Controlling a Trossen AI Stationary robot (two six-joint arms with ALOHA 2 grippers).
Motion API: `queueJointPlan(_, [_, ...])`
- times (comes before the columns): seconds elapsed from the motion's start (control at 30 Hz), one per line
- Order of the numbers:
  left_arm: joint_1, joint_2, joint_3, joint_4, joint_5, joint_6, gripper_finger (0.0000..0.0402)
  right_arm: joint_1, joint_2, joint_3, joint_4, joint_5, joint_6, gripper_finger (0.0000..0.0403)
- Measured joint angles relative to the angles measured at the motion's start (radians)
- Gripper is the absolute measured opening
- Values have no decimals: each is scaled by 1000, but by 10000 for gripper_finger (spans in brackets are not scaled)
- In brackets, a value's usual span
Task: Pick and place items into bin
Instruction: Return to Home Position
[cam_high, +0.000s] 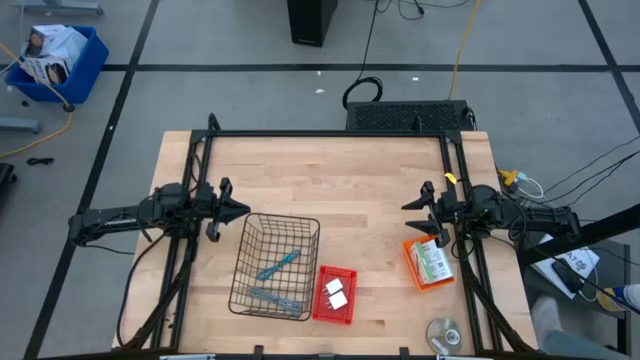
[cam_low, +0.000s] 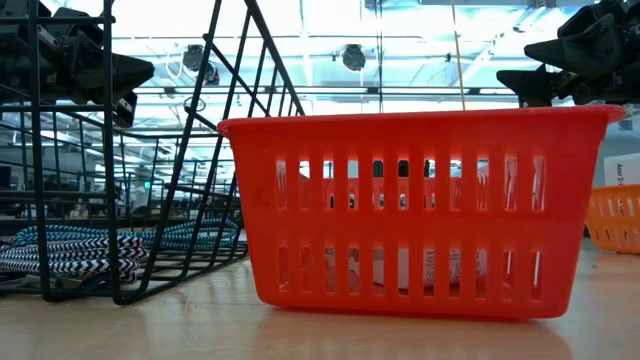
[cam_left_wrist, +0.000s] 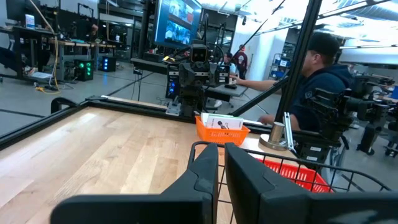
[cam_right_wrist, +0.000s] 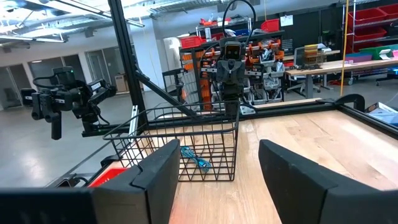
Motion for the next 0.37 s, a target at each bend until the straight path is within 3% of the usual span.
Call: queueJointPlan(0.37, [0,0,0,0,0,0,31,0,0,0,0,0,0,211])
